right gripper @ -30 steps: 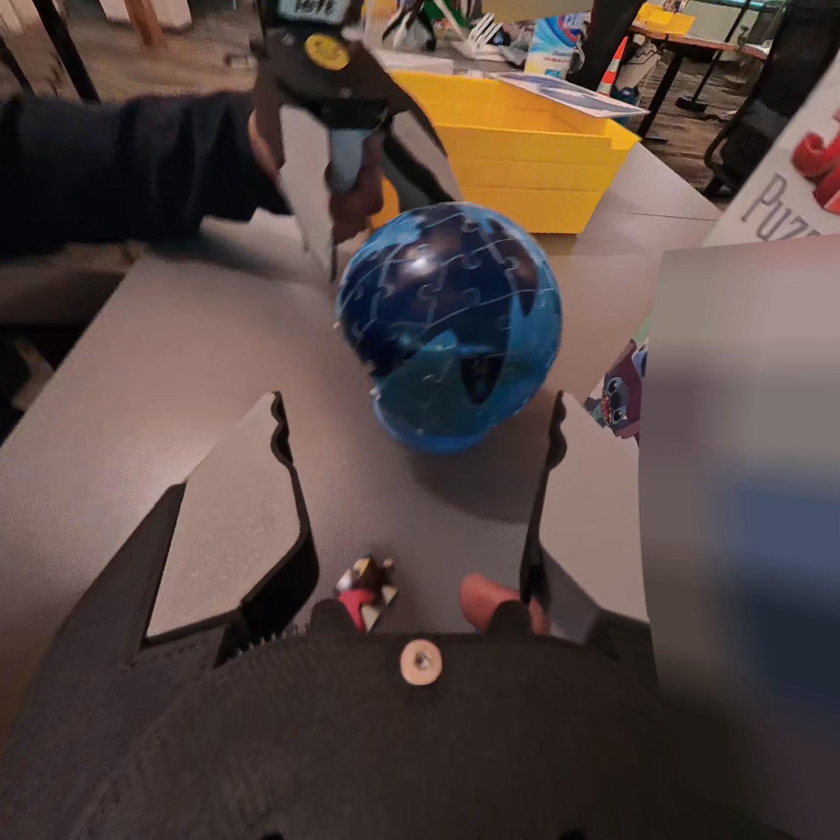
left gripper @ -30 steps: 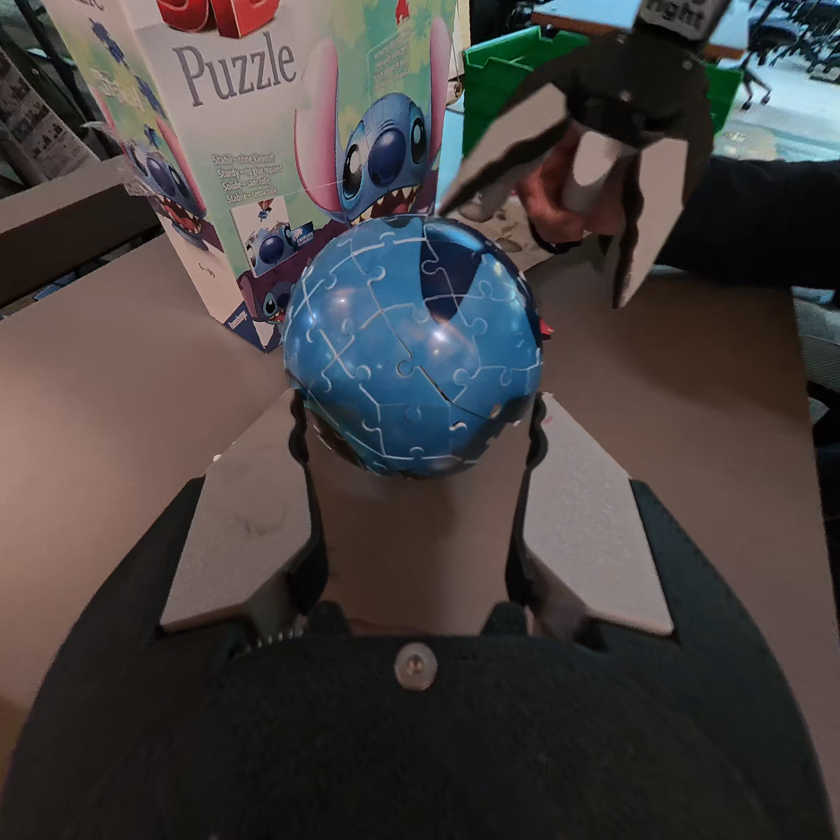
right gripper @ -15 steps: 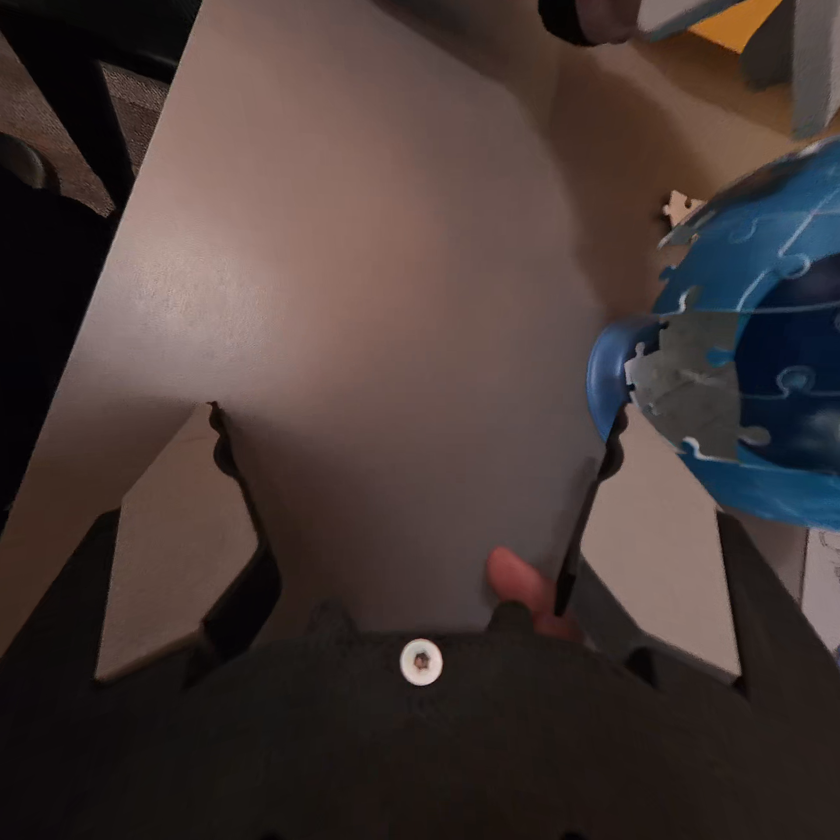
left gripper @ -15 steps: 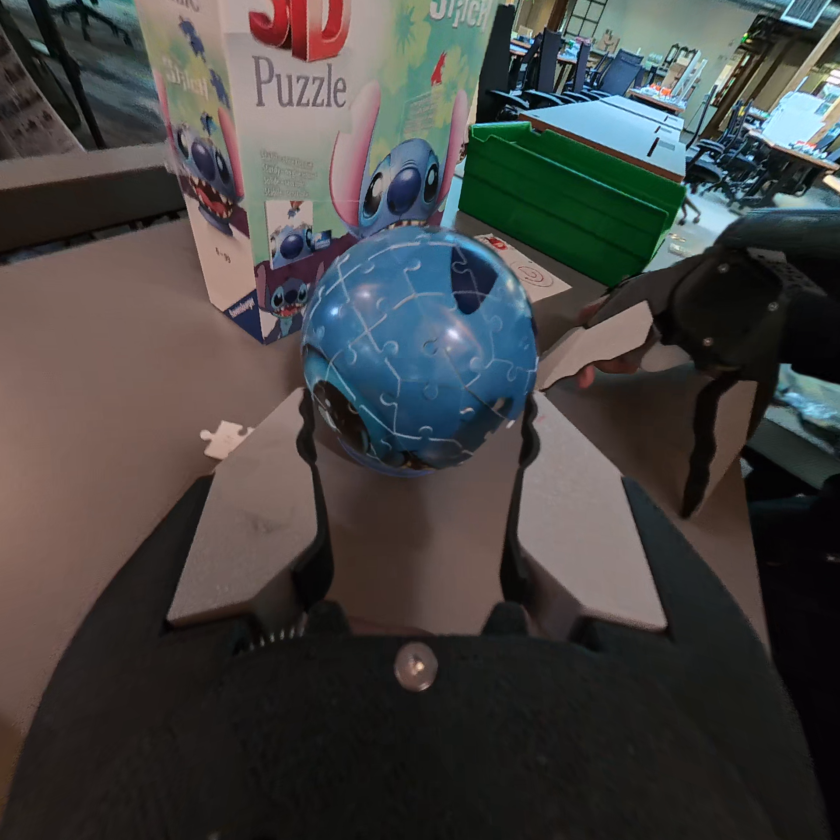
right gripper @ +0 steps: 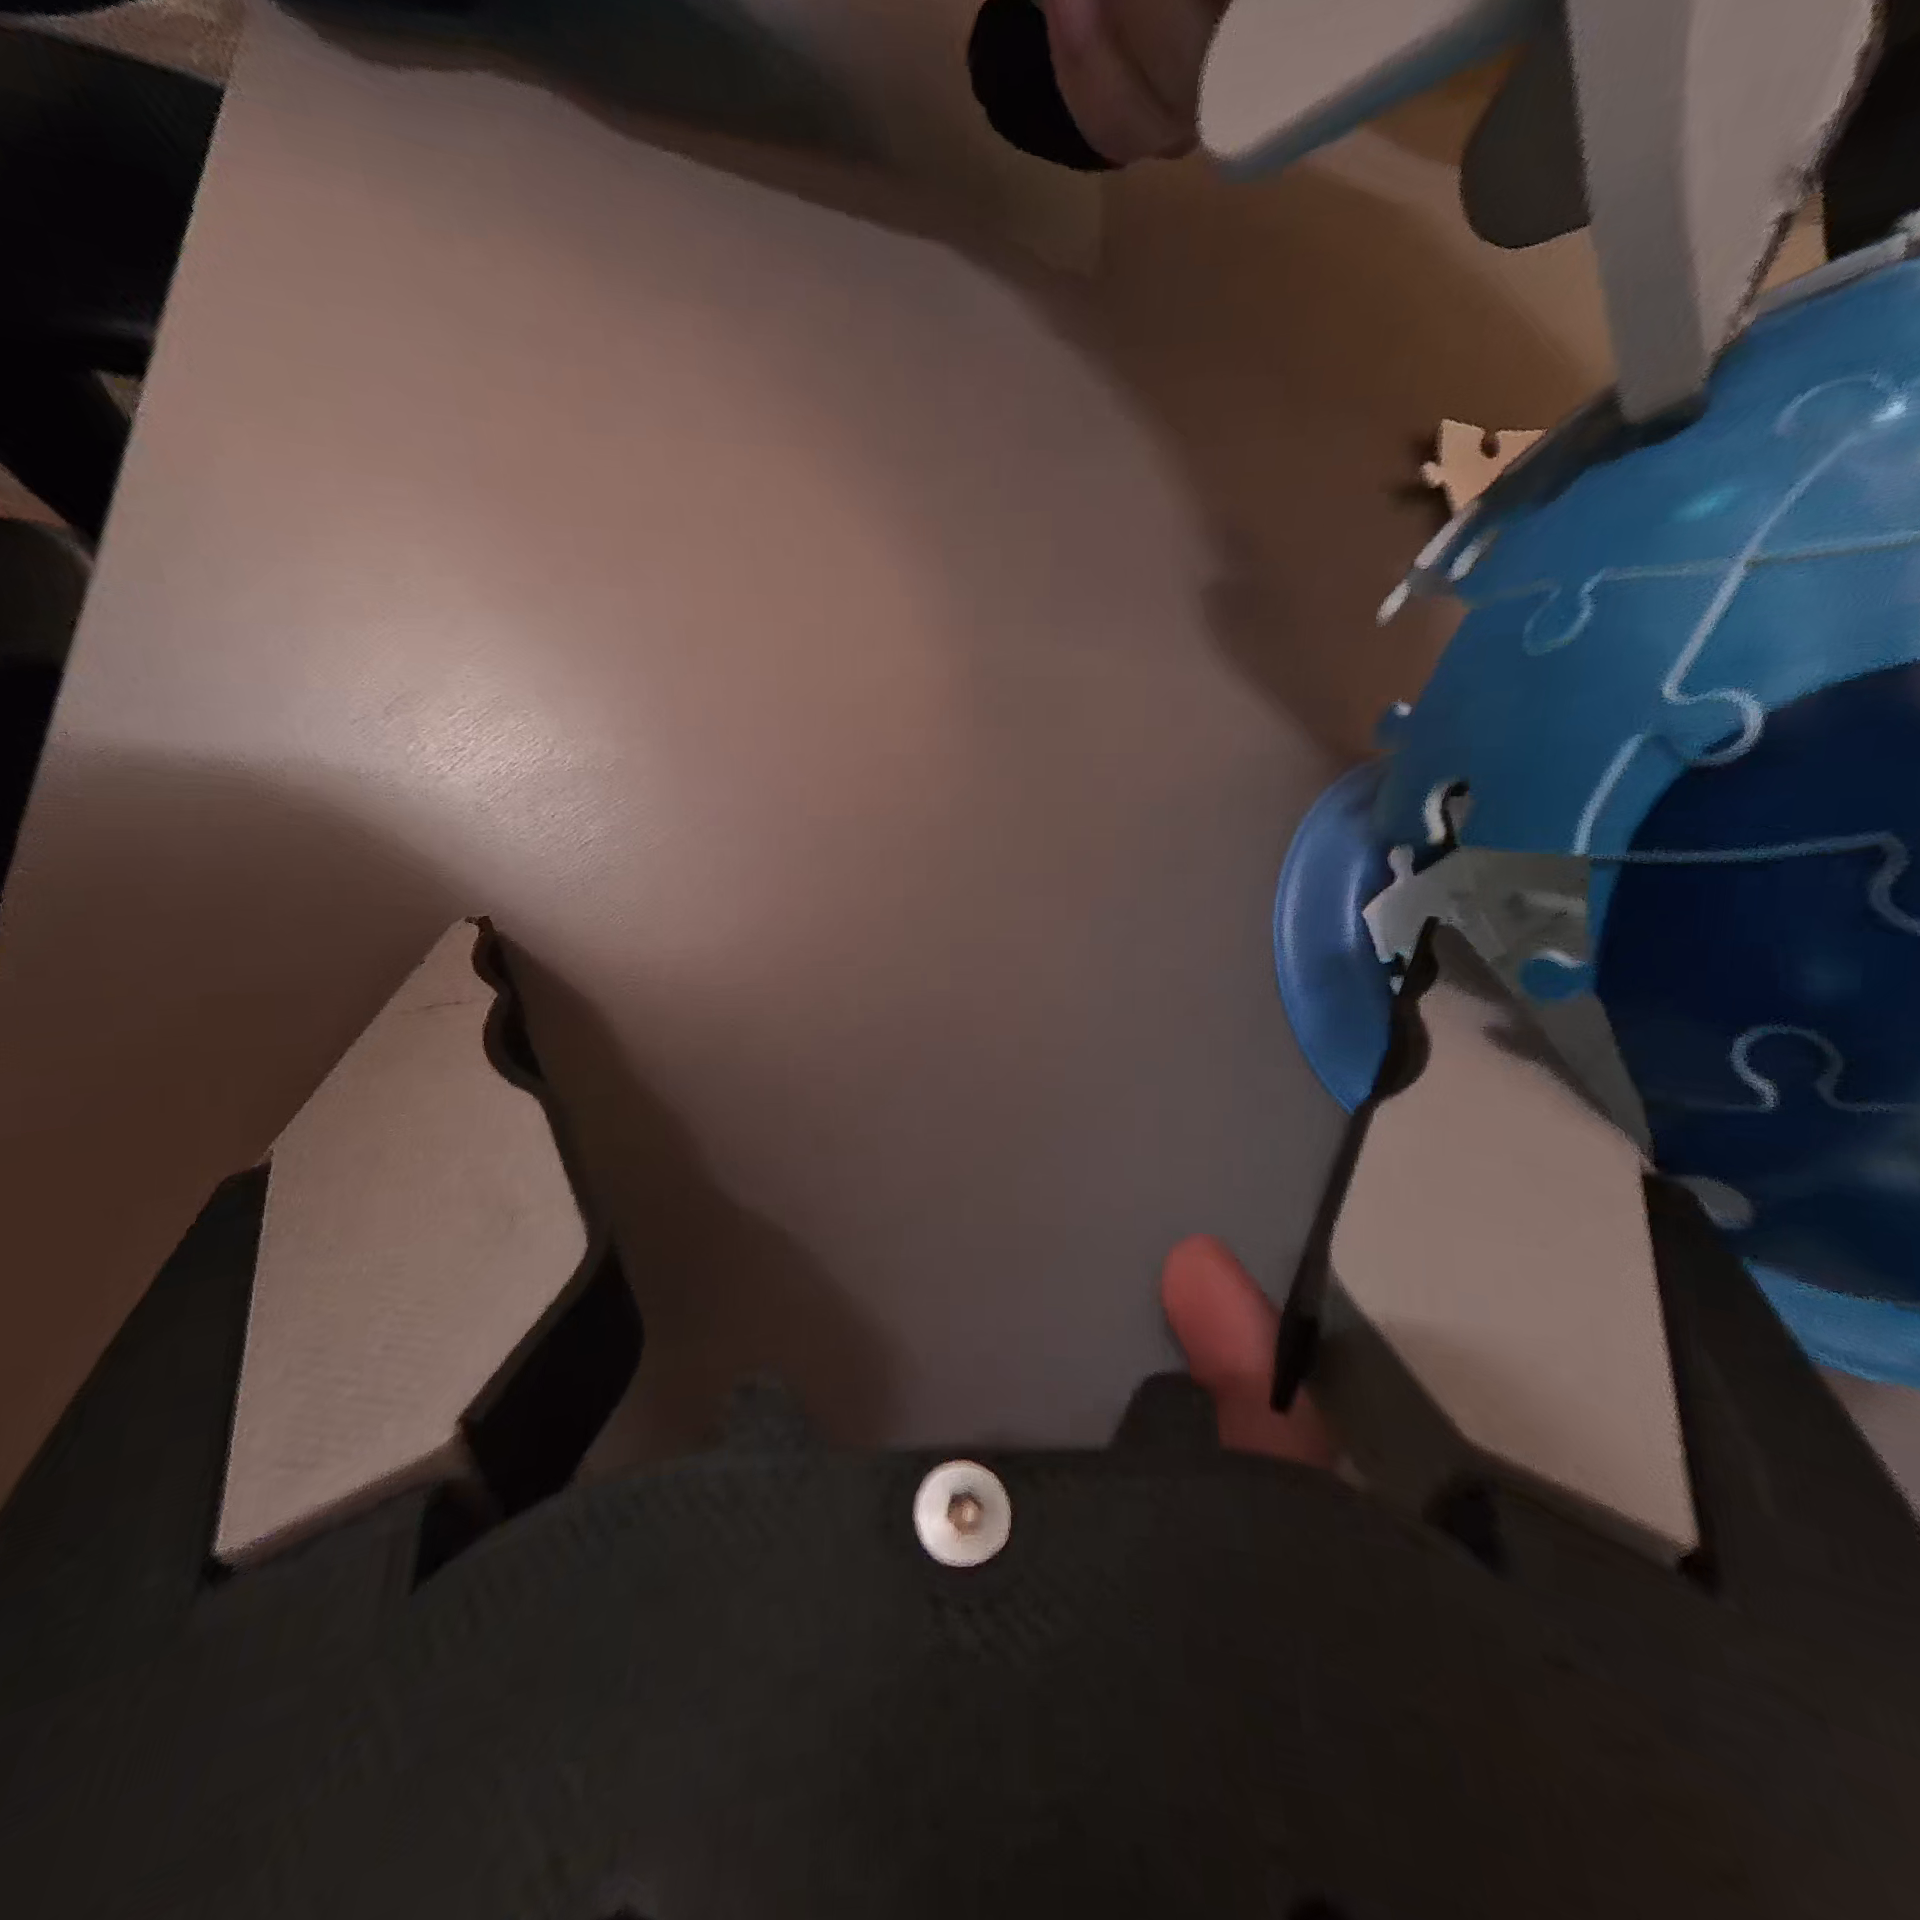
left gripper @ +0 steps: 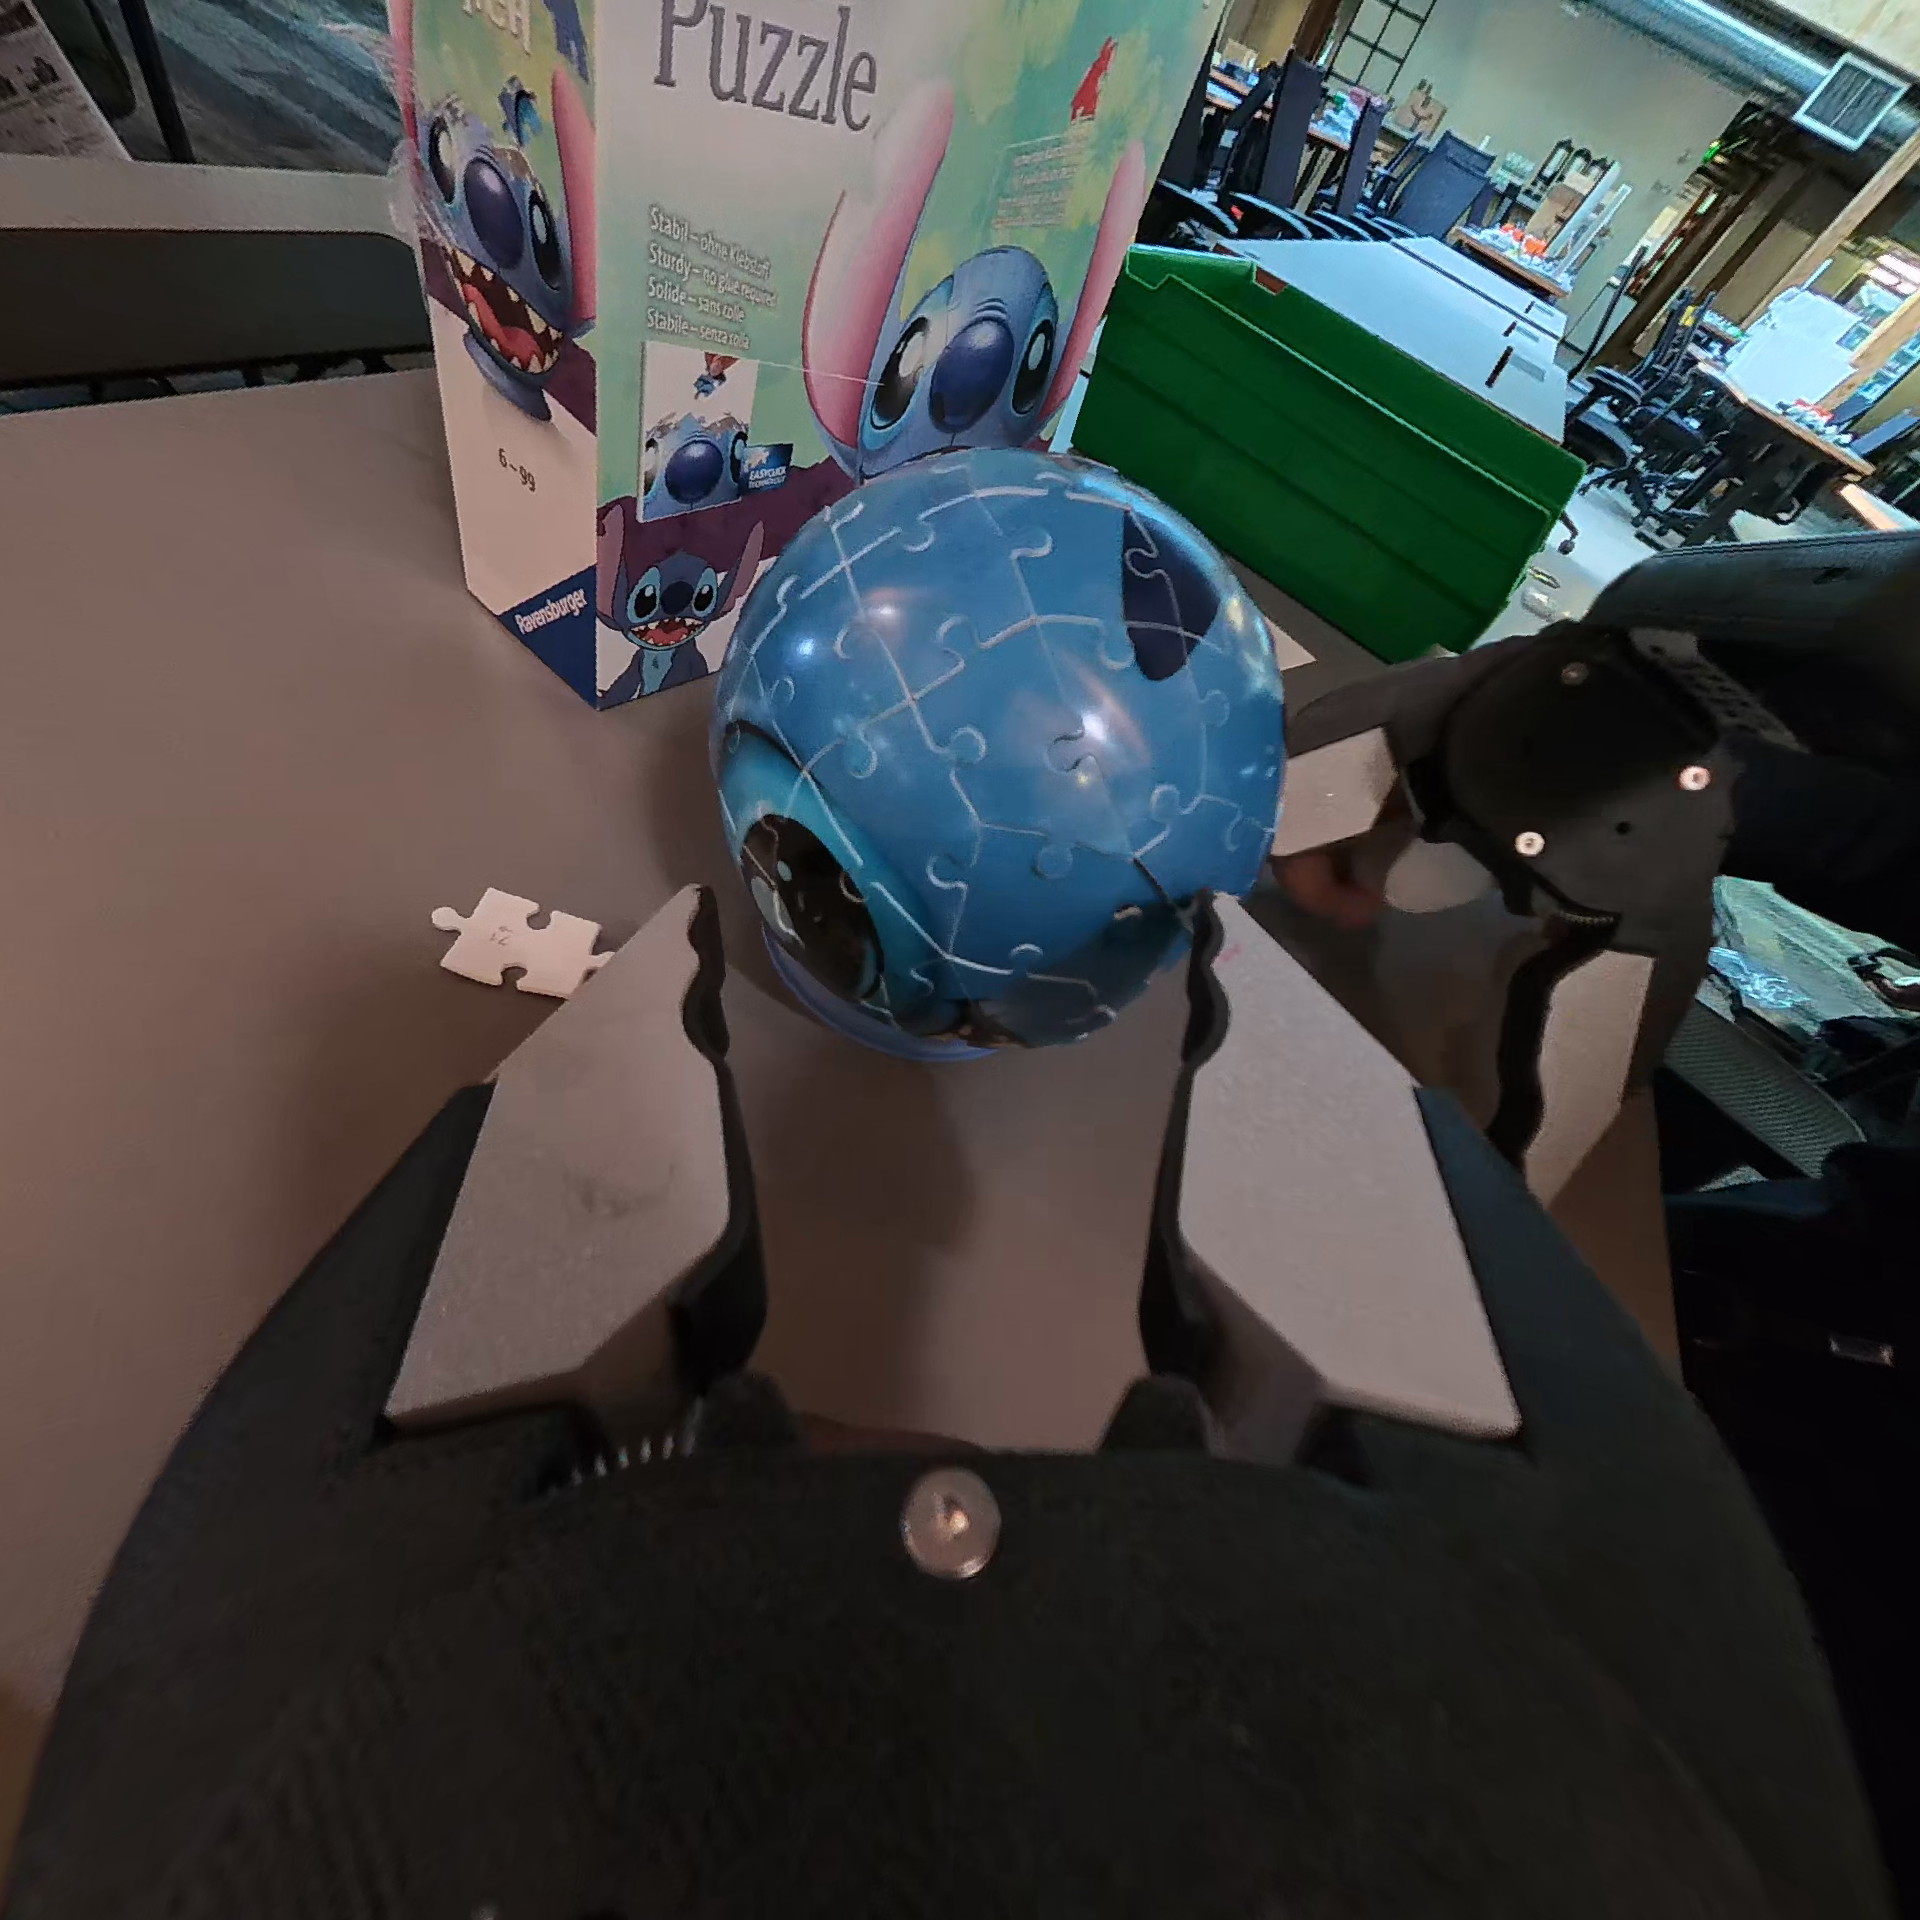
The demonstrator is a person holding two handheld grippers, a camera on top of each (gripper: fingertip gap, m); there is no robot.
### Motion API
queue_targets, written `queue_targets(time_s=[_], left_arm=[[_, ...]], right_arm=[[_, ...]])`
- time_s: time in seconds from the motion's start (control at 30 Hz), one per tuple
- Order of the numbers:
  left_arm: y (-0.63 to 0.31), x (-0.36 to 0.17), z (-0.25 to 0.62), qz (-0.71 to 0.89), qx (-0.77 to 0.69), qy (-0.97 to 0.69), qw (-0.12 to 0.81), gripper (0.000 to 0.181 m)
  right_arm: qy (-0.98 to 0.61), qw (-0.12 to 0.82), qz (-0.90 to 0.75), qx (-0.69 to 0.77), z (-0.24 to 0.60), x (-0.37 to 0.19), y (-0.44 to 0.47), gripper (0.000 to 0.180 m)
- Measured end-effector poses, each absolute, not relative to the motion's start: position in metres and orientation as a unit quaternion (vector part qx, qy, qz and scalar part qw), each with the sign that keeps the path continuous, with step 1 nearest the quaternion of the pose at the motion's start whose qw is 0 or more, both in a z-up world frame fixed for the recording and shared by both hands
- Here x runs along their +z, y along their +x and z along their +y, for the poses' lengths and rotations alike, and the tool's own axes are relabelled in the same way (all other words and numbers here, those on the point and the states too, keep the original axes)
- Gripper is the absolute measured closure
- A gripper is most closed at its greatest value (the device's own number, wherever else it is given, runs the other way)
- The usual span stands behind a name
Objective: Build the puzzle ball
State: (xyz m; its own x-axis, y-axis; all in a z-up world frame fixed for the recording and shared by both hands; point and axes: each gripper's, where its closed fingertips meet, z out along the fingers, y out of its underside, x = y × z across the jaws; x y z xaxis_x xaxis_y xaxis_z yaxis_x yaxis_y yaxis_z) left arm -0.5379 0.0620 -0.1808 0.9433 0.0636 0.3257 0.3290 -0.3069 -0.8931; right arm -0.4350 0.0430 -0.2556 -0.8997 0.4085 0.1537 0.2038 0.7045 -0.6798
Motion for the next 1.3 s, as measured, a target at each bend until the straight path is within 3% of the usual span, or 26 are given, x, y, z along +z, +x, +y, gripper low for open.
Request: queue_targets(time_s=[1.3], left_arm=[[-0.525, -0.187, 0.065, -0.119, -0.149, -0.805, 0.561, 0.093]], right_arm=[[-0.33, 0.155, -0.87, 0.333, 0.056, -0.262, -0.48, 0.022]])
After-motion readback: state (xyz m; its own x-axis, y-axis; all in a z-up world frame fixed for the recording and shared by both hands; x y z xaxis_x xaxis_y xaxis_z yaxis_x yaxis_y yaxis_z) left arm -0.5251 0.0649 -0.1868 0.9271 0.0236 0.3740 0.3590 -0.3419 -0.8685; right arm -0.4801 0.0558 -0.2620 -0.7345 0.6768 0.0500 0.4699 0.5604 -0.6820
